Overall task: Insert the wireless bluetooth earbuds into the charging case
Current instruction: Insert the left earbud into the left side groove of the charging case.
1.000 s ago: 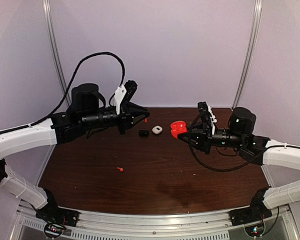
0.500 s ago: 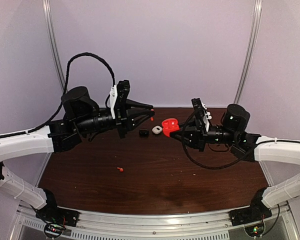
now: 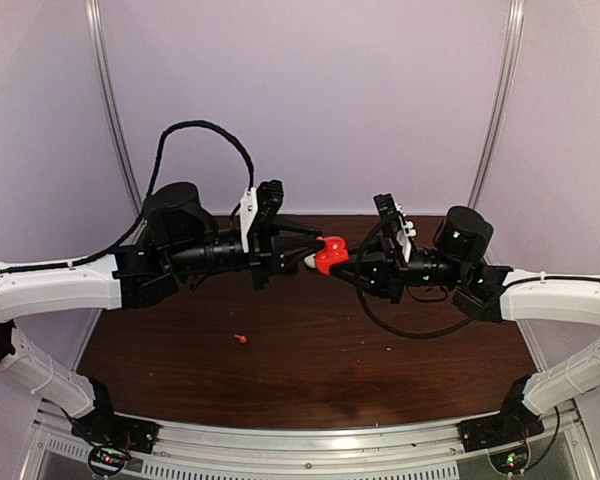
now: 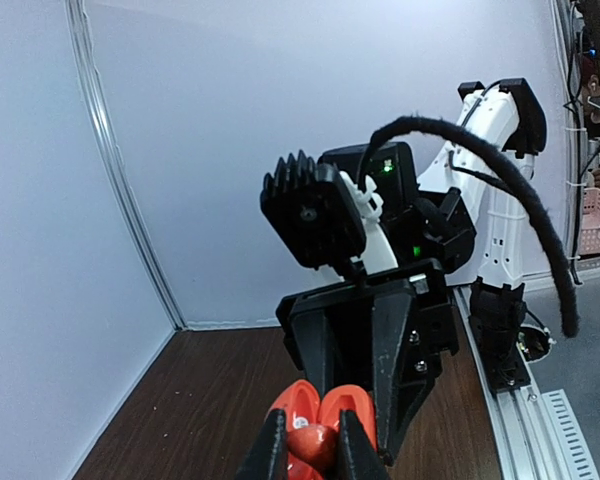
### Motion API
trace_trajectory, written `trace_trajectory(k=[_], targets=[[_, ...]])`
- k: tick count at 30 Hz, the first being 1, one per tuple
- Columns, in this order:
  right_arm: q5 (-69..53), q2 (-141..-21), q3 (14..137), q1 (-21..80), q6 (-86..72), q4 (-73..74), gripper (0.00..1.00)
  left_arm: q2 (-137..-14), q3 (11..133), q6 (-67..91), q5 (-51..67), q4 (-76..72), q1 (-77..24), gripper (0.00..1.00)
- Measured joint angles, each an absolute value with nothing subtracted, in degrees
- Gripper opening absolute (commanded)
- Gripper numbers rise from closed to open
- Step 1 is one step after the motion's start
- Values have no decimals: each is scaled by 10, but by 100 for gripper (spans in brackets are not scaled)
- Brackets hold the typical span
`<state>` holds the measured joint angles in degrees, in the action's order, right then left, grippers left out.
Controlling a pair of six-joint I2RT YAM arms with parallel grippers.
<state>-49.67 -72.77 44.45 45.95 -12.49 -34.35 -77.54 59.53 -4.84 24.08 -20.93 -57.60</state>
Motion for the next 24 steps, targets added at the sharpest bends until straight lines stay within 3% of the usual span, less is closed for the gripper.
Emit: trace_trajectory(k=[24], targets=[[-517, -730, 448, 460, -140, -358, 0, -776, 596, -61, 251, -211, -579, 13]])
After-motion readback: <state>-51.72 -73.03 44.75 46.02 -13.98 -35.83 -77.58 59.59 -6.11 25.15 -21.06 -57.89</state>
